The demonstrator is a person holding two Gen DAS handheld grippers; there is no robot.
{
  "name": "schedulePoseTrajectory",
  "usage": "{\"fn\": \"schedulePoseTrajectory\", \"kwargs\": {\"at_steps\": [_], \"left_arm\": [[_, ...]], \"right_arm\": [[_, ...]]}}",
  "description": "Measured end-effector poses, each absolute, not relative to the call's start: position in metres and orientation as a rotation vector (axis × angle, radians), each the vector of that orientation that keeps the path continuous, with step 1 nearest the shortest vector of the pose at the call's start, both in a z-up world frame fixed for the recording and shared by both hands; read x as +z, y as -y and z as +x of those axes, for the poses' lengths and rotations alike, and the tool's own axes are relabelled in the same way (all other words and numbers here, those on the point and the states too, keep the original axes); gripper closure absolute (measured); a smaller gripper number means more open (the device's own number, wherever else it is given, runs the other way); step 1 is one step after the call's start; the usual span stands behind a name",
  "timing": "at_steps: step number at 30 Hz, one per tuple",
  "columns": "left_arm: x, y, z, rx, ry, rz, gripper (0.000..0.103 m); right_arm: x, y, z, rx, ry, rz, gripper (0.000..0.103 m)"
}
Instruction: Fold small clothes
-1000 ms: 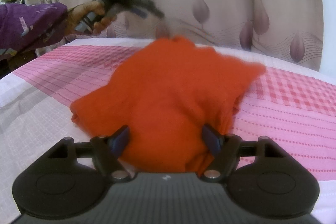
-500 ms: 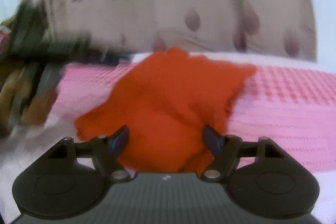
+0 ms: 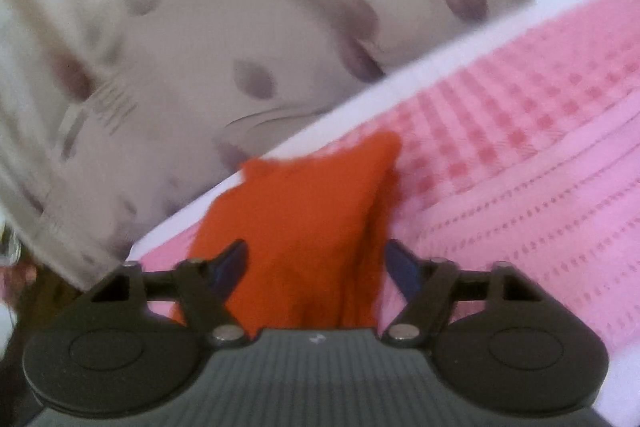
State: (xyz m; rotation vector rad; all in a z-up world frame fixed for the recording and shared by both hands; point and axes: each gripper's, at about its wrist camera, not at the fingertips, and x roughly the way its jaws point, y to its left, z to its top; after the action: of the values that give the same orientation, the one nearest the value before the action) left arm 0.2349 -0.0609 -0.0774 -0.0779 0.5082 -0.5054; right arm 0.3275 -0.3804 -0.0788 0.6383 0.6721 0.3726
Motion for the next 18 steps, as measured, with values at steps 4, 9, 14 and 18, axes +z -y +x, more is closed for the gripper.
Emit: {"fn": "schedulePoseTrajectory", "kwargs": {"at_steps": [4, 9, 14, 18], "left_arm": [[-0.076, 0.055, 0.228, -0.5, -0.453, -0.11, 0.001], [-0.076, 0.059, 0.231, -0.509, -0.486, -0.107, 0.001], [-0.077, 0.068, 0.229, -0.528, -0.488, -0.052, 0.0], [-0.079, 0.068, 0.231, -0.528, -0.49, -0.043, 0.0]], "right_arm": [[-0.07, 0.357, 0.359, 0.431, -0.66, 0.572, 0.081], [-0.071, 0.36, 0.368, 0.435, -0.64, 0.501, 0.082], [-0.09, 0.386, 0.374, 0.468, -0.666, 0.658, 0.081], [-0.074, 0.395, 0.346, 0.435, -0.564, 0.701, 0.077]]}}
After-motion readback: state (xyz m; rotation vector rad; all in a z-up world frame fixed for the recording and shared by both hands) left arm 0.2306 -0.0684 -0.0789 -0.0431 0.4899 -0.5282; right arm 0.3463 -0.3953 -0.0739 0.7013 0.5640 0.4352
